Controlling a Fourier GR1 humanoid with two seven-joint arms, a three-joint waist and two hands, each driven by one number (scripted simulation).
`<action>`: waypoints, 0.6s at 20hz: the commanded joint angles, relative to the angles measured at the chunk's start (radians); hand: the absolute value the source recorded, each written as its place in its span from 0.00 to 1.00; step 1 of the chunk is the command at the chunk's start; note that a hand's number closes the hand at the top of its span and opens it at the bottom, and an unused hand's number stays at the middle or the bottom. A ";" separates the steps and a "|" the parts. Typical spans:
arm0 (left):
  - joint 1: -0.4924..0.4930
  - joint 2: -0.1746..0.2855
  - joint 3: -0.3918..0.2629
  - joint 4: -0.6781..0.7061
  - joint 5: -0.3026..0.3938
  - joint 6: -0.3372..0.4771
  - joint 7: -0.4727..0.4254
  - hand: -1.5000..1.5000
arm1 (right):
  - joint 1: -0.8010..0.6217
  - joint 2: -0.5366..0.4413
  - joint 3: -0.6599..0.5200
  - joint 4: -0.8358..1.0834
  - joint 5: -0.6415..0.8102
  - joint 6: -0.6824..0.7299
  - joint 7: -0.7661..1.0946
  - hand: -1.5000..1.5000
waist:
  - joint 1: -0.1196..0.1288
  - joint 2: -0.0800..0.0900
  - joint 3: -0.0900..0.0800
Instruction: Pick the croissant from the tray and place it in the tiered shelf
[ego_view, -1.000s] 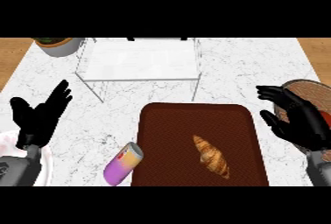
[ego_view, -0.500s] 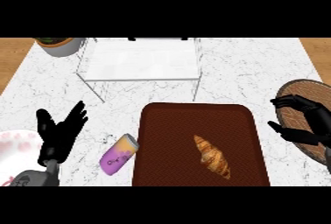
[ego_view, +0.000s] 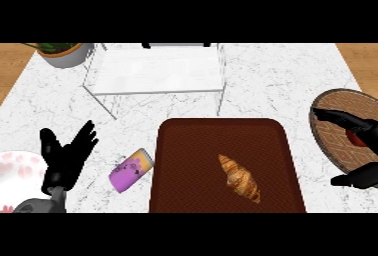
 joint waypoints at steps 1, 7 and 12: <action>0.042 0.015 0.012 -0.020 -0.003 -0.024 -0.008 0.50 | -0.010 -0.045 0.023 -0.179 -0.019 0.072 0.155 0.00 | -0.001 -0.003 -0.001; -0.004 -0.018 0.013 -0.029 -0.024 0.013 0.036 0.50 | 0.014 0.012 0.085 -0.455 0.023 -0.053 0.517 0.00 | -0.003 -0.002 -0.001; 0.025 0.001 0.033 -0.008 -0.018 -0.038 0.008 0.50 | -0.062 0.100 0.150 -0.613 0.069 -0.165 0.854 0.00 | 0.008 -0.001 -0.002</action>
